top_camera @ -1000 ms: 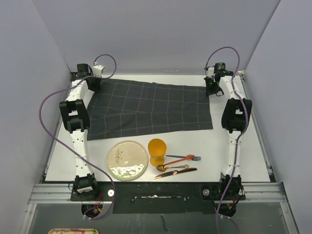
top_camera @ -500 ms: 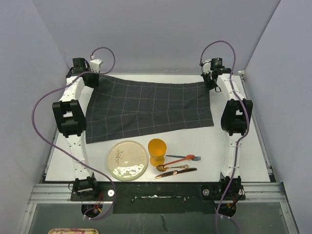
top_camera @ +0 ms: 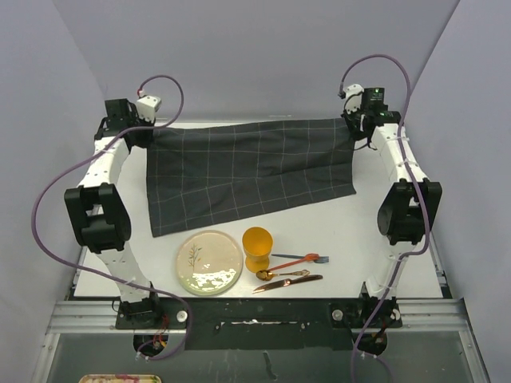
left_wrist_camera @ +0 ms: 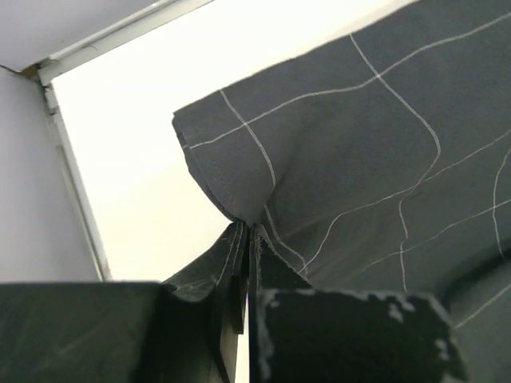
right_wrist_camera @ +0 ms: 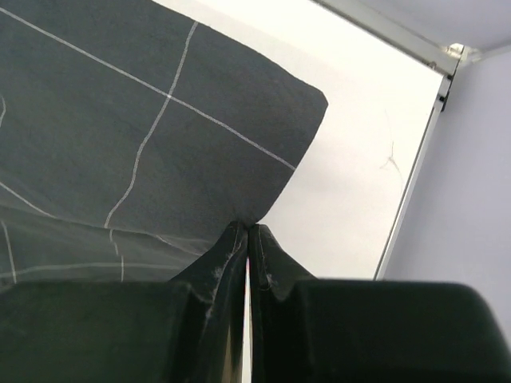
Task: Set the dinner table for one person
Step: Flatten out the napkin at the center of the board.
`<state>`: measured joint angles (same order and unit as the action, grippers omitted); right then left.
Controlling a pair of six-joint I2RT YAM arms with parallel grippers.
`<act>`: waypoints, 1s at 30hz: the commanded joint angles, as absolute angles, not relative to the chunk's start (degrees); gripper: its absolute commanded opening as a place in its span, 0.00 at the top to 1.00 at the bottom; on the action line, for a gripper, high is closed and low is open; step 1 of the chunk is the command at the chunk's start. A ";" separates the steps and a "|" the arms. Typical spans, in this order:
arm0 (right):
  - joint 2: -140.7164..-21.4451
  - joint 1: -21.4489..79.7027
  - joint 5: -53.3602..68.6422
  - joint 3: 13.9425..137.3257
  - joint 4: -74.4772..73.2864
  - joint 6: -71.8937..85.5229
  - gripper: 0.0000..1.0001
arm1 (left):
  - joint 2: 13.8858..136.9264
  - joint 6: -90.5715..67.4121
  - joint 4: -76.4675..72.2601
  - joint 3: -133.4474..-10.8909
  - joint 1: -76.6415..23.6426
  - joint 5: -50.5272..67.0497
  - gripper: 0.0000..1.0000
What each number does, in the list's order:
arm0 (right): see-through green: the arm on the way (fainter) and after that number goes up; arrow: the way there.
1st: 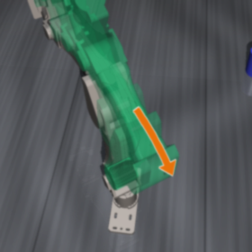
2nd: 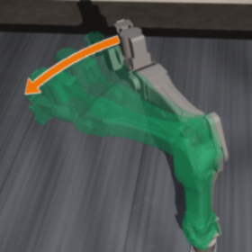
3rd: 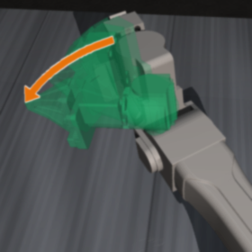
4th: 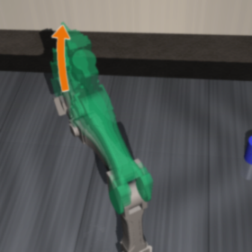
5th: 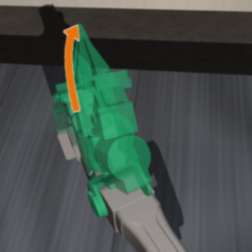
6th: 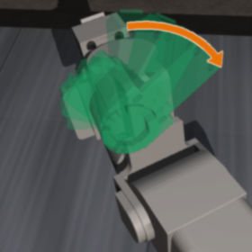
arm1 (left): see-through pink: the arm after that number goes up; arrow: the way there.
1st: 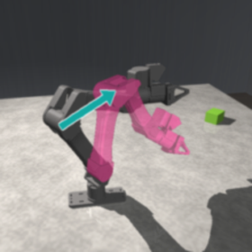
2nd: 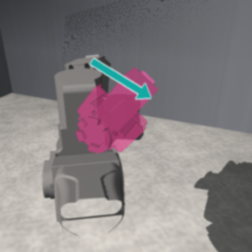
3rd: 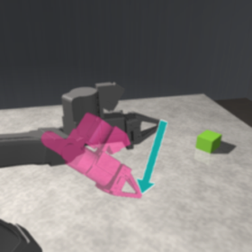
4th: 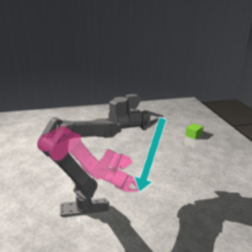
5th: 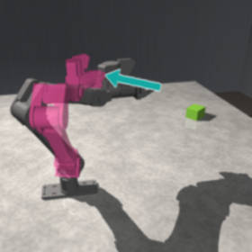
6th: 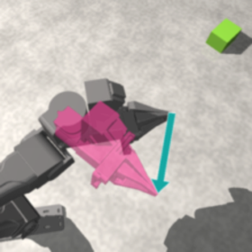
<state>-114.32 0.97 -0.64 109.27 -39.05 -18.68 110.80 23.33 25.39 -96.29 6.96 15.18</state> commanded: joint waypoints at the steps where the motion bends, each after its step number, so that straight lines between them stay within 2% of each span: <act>1: -106.43 0.09 -0.86 104.43 -35.39 -19.96 0.98 | 98.96 24.67 18.65 -93.15 7.72 13.29 1.00; 17: -80.04 -0.01 -2.94 84.20 -28.75 -25.55 1.00 | 69.60 27.45 13.93 -75.24 8.57 8.96 1.00; 25: -66.80 -0.10 -5.51 80.49 -28.55 -28.88 1.00 | 56.80 28.38 16.65 -72.13 9.49 7.60 1.00; 30: -61.50 -0.19 -6.64 79.56 -28.17 -30.23 1.00 | 52.81 28.40 15.73 -73.30 9.49 5.33 1.00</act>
<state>-65.32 0.40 -3.55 79.90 -32.34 -28.12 55.53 27.73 19.11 -71.40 8.88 8.51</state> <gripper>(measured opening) 0.031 0.015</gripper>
